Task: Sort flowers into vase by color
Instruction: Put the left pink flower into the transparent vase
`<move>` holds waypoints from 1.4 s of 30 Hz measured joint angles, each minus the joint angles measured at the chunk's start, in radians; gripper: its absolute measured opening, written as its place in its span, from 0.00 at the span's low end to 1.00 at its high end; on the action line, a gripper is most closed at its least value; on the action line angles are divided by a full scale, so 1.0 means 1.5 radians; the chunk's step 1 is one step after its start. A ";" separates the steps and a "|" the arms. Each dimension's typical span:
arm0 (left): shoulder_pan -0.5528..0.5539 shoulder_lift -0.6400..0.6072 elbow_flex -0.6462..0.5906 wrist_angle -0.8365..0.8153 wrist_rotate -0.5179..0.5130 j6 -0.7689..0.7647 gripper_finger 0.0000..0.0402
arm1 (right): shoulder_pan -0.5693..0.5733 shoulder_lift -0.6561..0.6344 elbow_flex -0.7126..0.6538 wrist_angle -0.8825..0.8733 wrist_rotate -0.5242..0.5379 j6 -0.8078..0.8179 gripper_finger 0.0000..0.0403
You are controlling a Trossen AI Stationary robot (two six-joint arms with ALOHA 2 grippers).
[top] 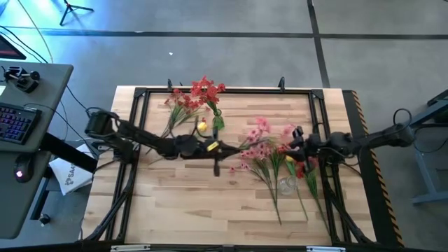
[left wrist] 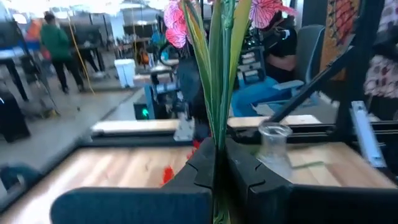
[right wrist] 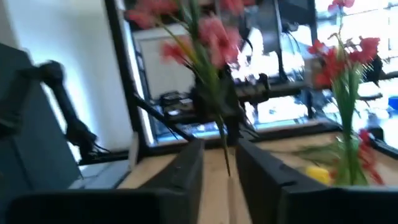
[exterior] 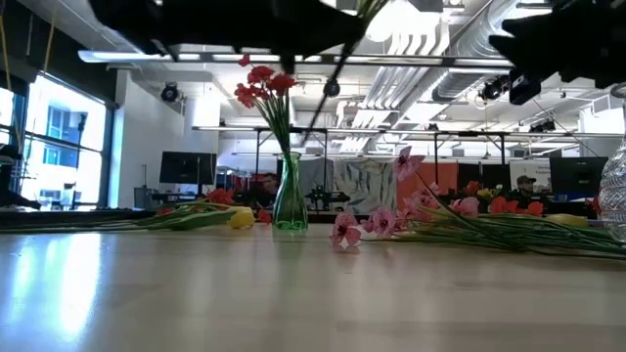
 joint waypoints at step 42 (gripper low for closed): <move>0.022 0.110 0.159 -0.132 -0.094 0.118 0.20 | 0.027 0.454 0.319 0.064 0.144 -0.146 0.03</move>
